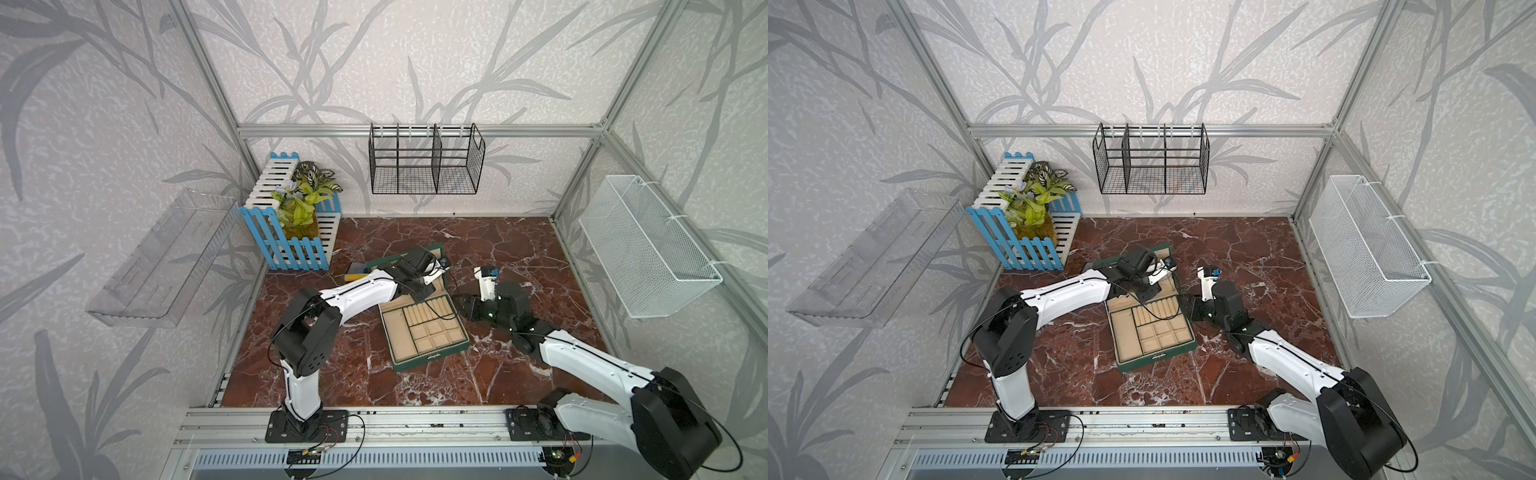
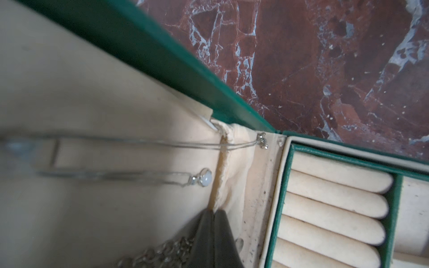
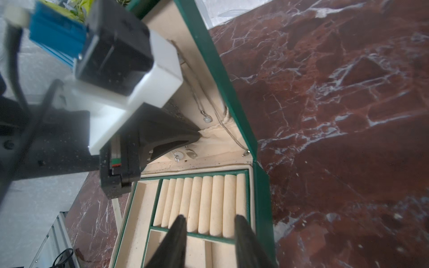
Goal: Put jewelry chain into jewelry box
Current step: Adjust the necklace at the jewelry box clasp.
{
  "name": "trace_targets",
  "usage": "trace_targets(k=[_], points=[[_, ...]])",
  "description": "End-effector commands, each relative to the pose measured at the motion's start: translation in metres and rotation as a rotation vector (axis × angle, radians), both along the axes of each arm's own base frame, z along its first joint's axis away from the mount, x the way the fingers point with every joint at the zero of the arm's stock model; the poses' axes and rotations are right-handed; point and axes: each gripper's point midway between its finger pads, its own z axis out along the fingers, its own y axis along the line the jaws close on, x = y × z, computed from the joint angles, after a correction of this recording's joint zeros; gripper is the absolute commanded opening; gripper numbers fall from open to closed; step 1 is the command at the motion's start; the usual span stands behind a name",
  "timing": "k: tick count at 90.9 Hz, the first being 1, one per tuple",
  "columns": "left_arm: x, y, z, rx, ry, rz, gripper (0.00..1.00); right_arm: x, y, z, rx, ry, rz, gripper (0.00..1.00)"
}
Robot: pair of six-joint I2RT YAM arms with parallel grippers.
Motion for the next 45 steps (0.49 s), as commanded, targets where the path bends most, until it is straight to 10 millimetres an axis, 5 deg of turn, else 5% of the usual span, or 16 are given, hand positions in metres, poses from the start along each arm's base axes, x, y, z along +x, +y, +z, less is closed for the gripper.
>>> trace_targets(k=[1,15,45], points=[[0.002,-0.004,0.022,-0.099,-0.023,0.006,0.00,0.014,0.008,0.016,0.064,-0.063,-0.041,0.28],[0.001,-0.003,0.020,-0.116,-0.010,0.006,0.00,0.029,0.023,0.017,0.082,-0.083,-0.041,0.16],[0.001,-0.001,0.014,-0.143,0.019,0.014,0.00,0.054,0.046,0.016,0.061,-0.176,-0.051,0.13]])
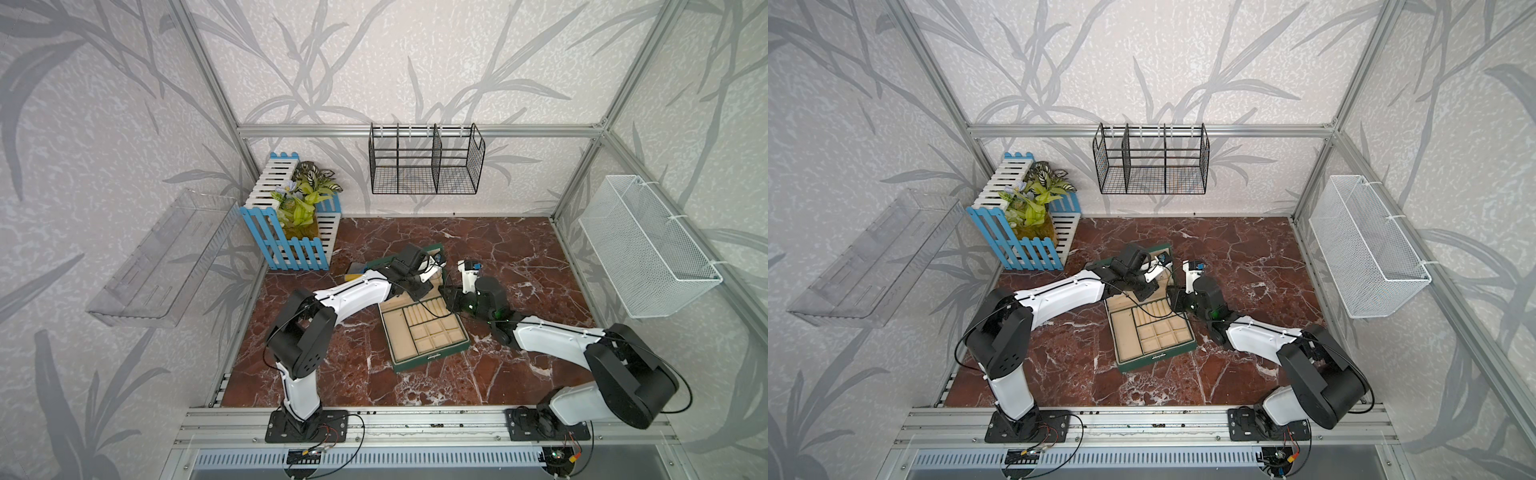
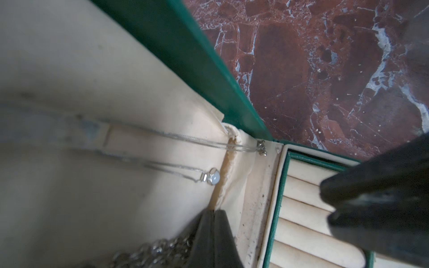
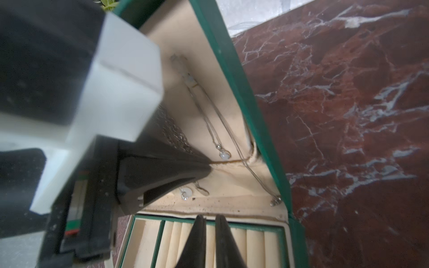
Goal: Put jewelry chain into jewelry box
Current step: Adjust the necklace at the jewelry box clasp.
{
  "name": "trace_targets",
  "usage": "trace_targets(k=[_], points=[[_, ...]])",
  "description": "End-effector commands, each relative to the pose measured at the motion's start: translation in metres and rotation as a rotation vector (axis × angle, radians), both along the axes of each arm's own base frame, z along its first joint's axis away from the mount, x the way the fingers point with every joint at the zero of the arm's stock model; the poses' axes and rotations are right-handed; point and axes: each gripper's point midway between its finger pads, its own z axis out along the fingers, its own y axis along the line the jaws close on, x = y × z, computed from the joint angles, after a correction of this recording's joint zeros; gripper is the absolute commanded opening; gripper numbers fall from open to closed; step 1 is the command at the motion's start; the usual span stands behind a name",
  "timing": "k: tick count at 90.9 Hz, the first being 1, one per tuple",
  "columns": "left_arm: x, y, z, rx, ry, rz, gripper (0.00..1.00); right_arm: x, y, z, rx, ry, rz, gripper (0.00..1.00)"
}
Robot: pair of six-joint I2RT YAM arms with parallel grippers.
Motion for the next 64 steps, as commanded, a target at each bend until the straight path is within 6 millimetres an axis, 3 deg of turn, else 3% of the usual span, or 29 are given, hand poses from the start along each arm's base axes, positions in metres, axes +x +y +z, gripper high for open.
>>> trace_targets(k=[1,32,64], points=[[0.000,-0.001,0.010,-0.046,-0.005,0.006,0.00,0.017,0.006,0.024,0.024,-0.114,-0.033,0.13],[0.000,-0.001,0.007,-0.088,0.025,0.009,0.00,0.033,0.016,0.020,-0.064,-0.228,-0.038,0.15],[0.000,0.001,0.005,-0.113,0.046,0.011,0.00,0.044,0.022,-0.002,-0.143,-0.232,-0.037,0.18]])
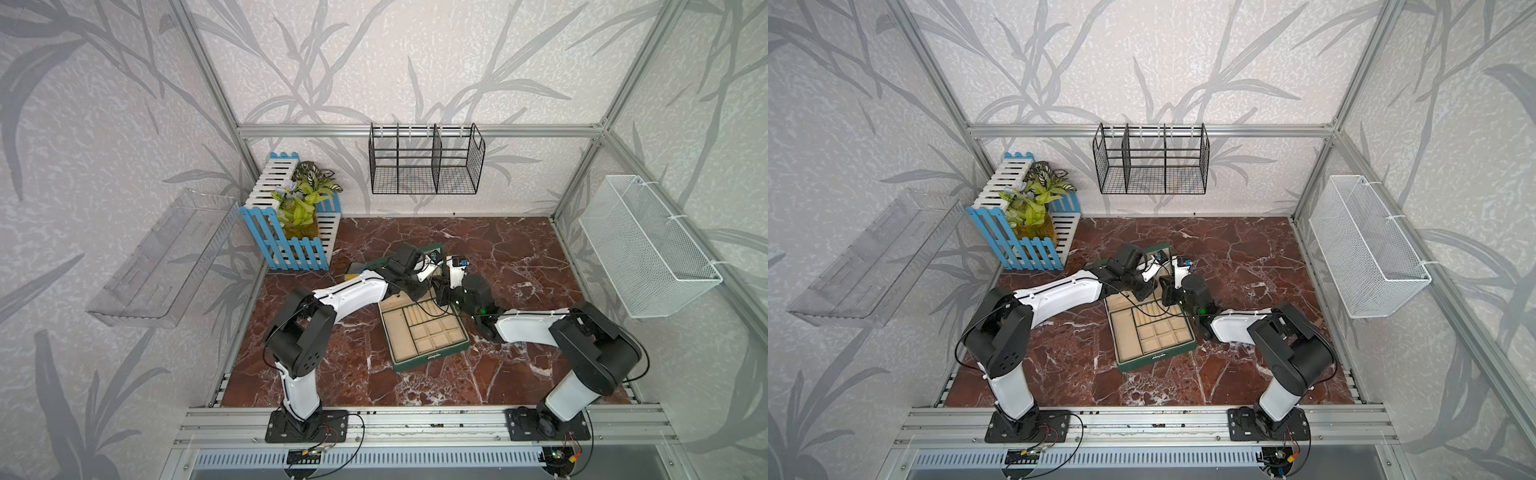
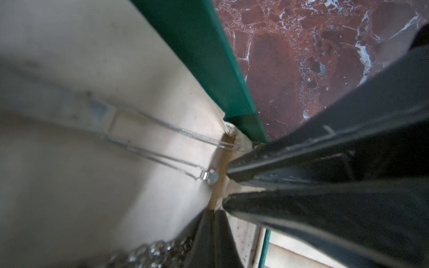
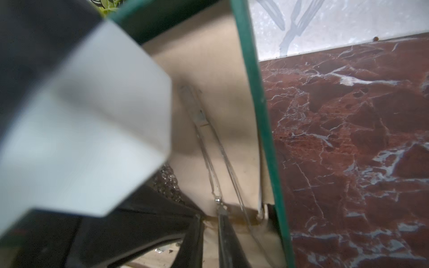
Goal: Put jewelry chain into jewelry box
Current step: Adjust the necklace at the jewelry box clasp.
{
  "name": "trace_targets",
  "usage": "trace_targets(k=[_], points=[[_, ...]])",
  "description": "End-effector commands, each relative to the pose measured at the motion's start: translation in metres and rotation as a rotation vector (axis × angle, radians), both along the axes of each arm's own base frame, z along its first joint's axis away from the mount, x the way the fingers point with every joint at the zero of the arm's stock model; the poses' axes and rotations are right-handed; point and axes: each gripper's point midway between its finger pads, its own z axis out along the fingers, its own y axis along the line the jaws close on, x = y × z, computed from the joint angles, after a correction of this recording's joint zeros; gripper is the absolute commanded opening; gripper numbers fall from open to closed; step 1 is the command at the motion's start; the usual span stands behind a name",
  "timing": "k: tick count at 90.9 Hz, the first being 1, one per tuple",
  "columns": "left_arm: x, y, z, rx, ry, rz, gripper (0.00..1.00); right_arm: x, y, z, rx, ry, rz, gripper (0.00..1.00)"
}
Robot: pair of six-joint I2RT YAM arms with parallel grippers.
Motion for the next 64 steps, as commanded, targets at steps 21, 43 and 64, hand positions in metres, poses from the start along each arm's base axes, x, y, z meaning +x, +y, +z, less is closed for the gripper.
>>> trace_targets(k=[21,43,64], points=[[0.000,0.001,0.009,-0.035,-0.003,-0.004,0.00,0.016,0.005,-0.001,-0.057,-0.049,-0.025,0.19],[-0.003,0.000,0.008,-0.037,0.003,-0.014,0.00,0.021,0.006,-0.007,-0.092,-0.042,-0.031,0.20],[-0.003,0.000,0.008,-0.035,0.002,-0.016,0.00,0.024,0.007,-0.005,-0.107,-0.058,-0.031,0.20]])
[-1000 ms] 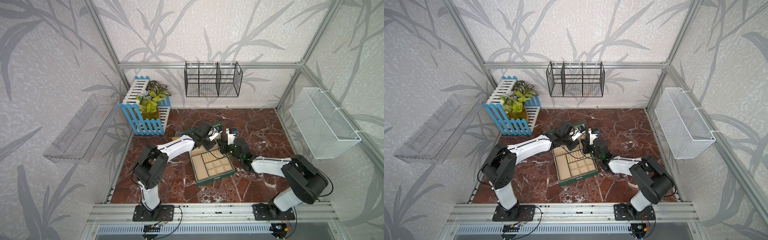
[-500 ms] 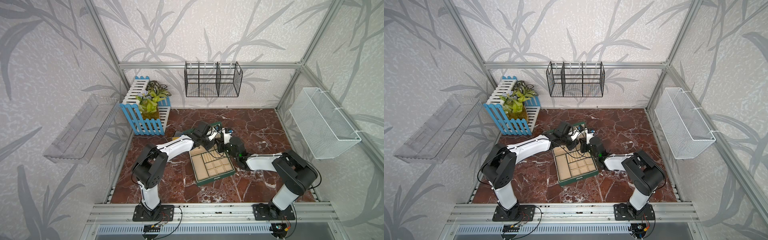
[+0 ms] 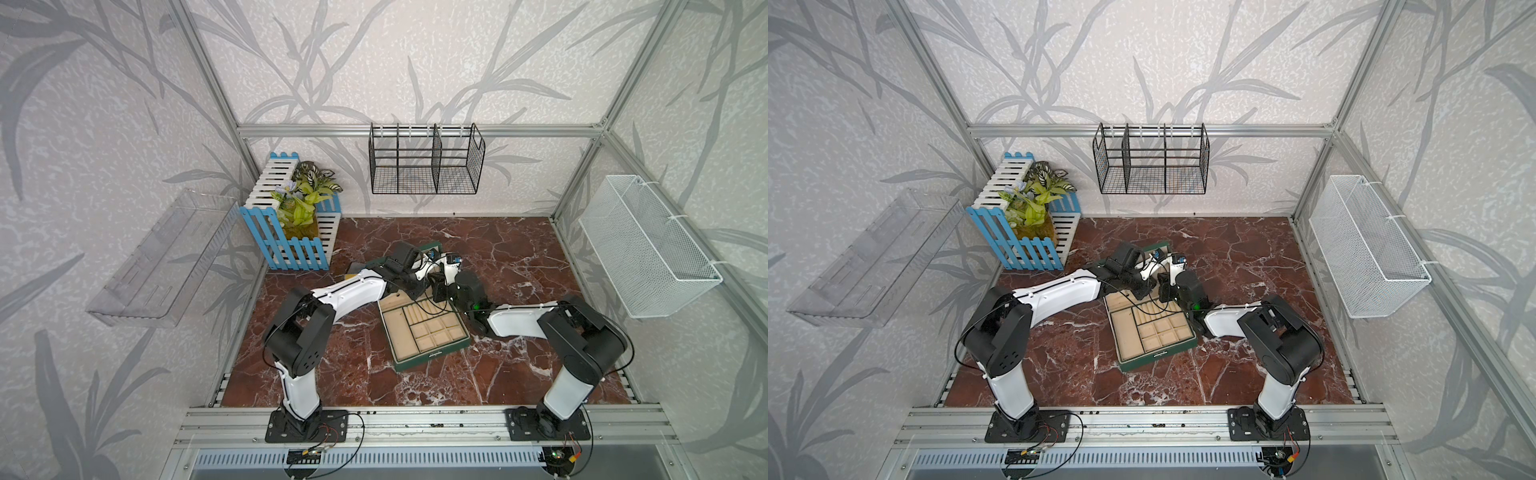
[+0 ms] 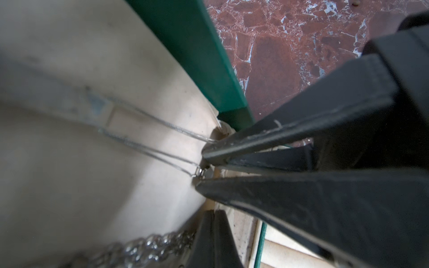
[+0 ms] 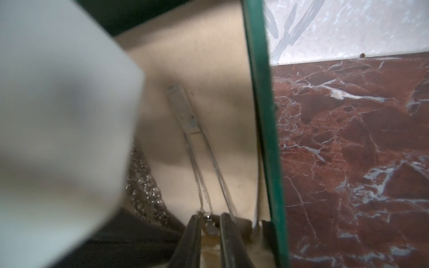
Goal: Put jewelry chain into jewelry box
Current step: Adjust the necklace at the jewelry box clasp.
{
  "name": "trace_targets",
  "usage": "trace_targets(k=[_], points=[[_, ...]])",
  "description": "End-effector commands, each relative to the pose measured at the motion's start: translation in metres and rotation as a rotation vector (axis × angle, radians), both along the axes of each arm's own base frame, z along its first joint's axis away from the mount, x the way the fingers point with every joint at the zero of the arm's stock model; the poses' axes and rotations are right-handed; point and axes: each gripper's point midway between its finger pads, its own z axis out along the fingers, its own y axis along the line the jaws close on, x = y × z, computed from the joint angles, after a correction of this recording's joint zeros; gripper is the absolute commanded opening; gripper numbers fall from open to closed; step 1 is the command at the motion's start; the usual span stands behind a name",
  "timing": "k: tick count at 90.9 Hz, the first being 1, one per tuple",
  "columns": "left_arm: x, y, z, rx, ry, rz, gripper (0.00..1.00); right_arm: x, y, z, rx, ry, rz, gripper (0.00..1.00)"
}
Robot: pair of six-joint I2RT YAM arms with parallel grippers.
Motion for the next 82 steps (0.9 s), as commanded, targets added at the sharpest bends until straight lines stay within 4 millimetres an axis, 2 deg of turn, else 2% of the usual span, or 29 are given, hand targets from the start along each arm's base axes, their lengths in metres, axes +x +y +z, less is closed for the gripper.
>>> trace_targets(k=[1,13,29,49,55,59,82], points=[[-0.002,0.000,0.008,-0.021,-0.009,-0.011,0.00,0.006,0.004,0.001,-0.037,-0.021,0.001,0.20],[-0.002,-0.001,0.007,-0.027,-0.006,-0.009,0.00,0.009,0.008,0.000,-0.056,-0.033,0.017,0.19],[0.001,0.000,0.008,-0.030,-0.012,0.007,0.00,0.009,0.008,-0.002,-0.065,-0.033,0.021,0.09],[0.007,0.005,0.007,-0.019,-0.020,0.043,0.00,-0.003,0.004,0.001,-0.081,-0.017,0.046,0.00],[0.008,0.006,0.008,-0.021,-0.022,0.051,0.00,-0.006,0.002,0.000,-0.085,-0.007,0.047,0.00],[0.009,0.007,0.007,-0.019,-0.023,0.054,0.00,-0.009,0.000,0.011,-0.072,-0.023,0.045,0.00],[0.008,0.007,0.003,-0.016,-0.009,0.050,0.00,-0.021,-0.005,0.017,-0.053,-0.017,0.056,0.00]])
